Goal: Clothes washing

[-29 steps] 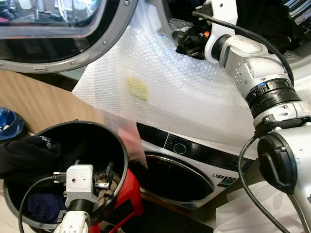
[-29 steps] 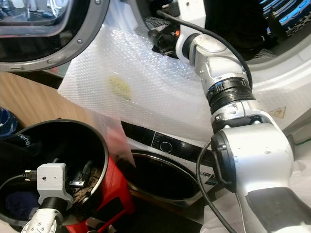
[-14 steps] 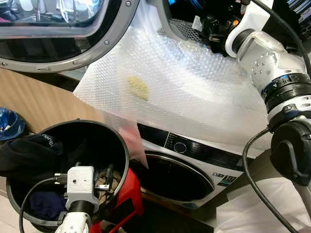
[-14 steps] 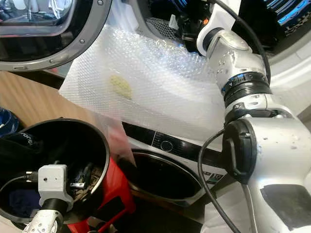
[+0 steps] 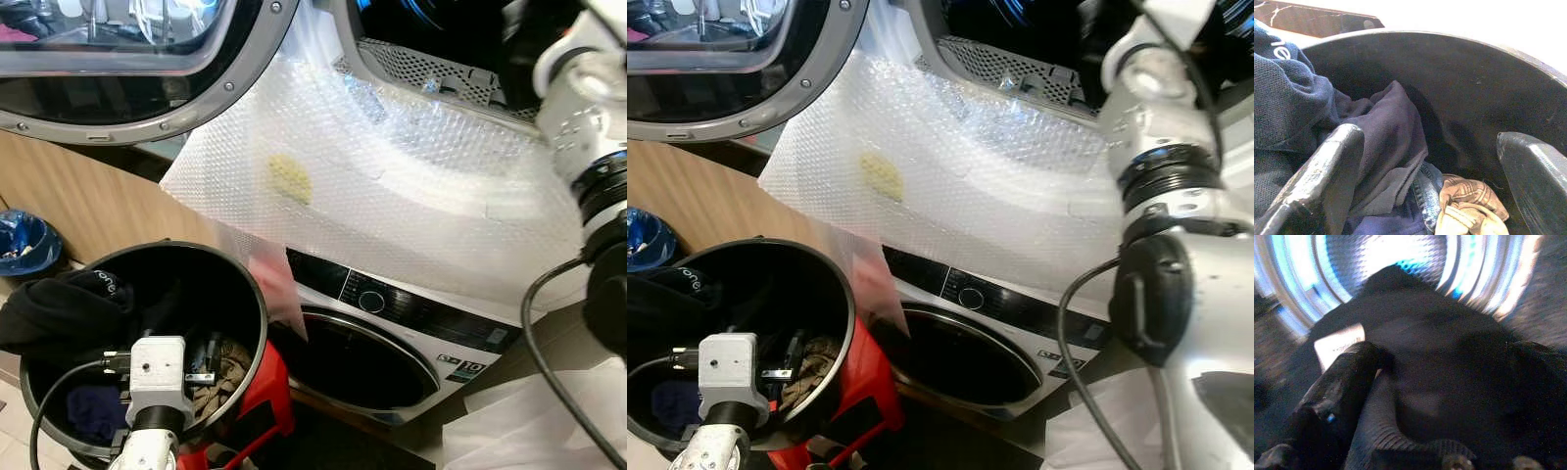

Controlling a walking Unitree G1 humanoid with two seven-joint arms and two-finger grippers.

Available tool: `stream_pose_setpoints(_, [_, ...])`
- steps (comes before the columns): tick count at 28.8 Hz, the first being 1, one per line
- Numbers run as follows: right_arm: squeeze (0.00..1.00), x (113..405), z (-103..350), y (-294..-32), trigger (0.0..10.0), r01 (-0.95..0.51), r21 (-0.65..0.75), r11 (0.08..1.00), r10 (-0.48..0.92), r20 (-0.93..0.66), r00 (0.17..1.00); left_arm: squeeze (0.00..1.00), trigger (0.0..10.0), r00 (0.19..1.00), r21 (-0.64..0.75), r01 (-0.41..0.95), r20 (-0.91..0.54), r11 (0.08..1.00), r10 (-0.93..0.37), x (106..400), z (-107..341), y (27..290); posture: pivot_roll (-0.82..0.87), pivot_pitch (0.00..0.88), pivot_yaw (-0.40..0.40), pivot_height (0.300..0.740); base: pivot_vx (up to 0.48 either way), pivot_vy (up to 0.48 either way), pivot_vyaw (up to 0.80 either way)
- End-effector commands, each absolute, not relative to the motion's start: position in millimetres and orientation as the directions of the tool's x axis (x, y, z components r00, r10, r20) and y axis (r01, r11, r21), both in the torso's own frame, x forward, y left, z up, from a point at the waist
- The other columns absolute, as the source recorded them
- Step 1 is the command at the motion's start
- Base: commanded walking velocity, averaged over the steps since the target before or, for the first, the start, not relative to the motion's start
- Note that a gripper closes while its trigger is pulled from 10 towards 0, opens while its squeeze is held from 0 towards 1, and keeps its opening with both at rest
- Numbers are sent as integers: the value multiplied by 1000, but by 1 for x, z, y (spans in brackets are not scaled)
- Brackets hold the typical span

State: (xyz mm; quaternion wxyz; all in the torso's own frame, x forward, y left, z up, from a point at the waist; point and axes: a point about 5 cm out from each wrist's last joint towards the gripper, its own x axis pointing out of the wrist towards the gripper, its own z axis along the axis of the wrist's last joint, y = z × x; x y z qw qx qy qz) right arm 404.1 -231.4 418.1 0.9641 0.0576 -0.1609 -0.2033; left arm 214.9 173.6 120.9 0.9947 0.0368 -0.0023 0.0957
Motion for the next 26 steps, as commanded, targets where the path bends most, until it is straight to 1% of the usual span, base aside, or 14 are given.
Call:
stream_pose_setpoints(1, [0,400,420,-244,10000,419,204,885,-463,283,840,0,10000,979,78,-204,4,976,204,213,120,173,104,193,-147,740,0,0,0])
stream_pose_setpoints(2, [0,400,420,-244,10000,419,204,885,-463,283,840,0,10000,979,78,-204,4,976,204,213,120,173,104,193,-147,740,0,0,0])
stream_pose_setpoints(5, [0,409,401,-234,10000,348,170,922,-382,247,891,0,10000,979,71,-203,6,976,204,214,121,172,101,191,-146,740,0,0,0])
stream_pose_setpoints(7, [0,416,388,-217,10000,224,191,956,-264,221,939,0,10000,981,72,-194,5,978,194,215,121,170,101,187,-142,740,0,0,0])
stream_pose_setpoints(8, [0,417,387,-212,10000,182,209,961,-231,236,944,0,10000,982,66,-189,8,980,189,215,121,170,101,187,-142,740,0,0,0])
stream_pose_setpoints(11, [0,419,384,-200,10000,98,202,975,-150,262,953,0,10000,983,71,-184,10,980,184,217,122,169,106,185,-140,740,0,0,0])
stream_pose_setpoints(12, [0,421,383,-191,10000,15,242,970,-83,275,958,0,10000,982,60,-189,15,980,188,217,123,170,107,182,-136,740,0,0,0])
stream_pose_setpoints(13, [0,421,384,-183,10000,-57,238,970,-18,300,954,0,10000,983,58,-185,17,981,184,218,123,170,108,180,-134,740,0,0,0])
stream_pose_setpoints(14, [0,421,386,-178,10000,-104,230,968,26,318,948,0,10000,983,57,-182,18,982,181,218,123,170,108,178,-133,740,0,0,0])
stream_pose_setpoints(16, [0,419,393,-167,10000,-252,288,924,128,387,913,0,10000,985,57,-171,26,984,170,220,124,168,105,173,-129,740,0,0,0])
stream_pose_setpoints(19, [0,414,406,-164,10000,-390,337,857,196,486,852,0,10000,986,54,-167,27,984,166,221,124,167,97,159,-123,740,0,0,0])
stream_pose_setpoints(20, [0,411,414,-165,10000,-444,357,822,208,537,818,0,10000,986,51,-163,27,985,162,222,124,166,94,156,-121,740,0,0,0])
stream_pose_setpoints(23, [0,404,430,-171,10000,-522,360,774,214,627,749,0,10000,988,49,-152,28,987,151,224,123,164,86,150,-117,740,0,0,0])
stream_pose_setpoints(26, [0,399,438,-179,10000,-522,343,781,192,663,724,0,10000,989,45,-144,29,989,142,225,123,163,77,145,-114,740,0,0,0])
